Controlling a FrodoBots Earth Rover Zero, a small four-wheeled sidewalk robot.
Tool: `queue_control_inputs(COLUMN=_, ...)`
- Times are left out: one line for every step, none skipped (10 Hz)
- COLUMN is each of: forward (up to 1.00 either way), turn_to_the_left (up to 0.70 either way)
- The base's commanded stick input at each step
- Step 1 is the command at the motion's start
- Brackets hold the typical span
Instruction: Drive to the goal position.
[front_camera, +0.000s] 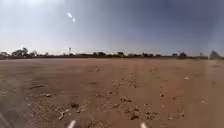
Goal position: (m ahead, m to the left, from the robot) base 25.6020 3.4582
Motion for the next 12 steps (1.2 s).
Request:
queue_control_inputs(forward=0.7, turn_to_the_left=0.0)
queue_control_inputs(forward=0.7, turn_to_the_left=0.0)
queue_control_inputs(forward=0.7, turn_to_the_left=0.0)
queue_control_inputs(forward=0.7, turn_to_the_left=0.0)
queue_control_inputs(forward=0.7, turn_to_the_left=0.0)
queue_control_inputs(forward=0.7, turn_to_the_left=0.0)
queue_control_inputs(forward=0.7, turn_to_the_left=0.0)
queue_control_inputs(forward=0.7, turn_to_the_left=0.0)
queue_control_inputs(forward=0.7, turn_to_the_left=0.0)
queue_control_inputs(forward=0.7, turn_to_the_left=0.0)
queue_control_inputs(forward=0.7, turn_to_the_left=0.0)
queue_control_inputs(forward=0.7, turn_to_the_left=0.0)
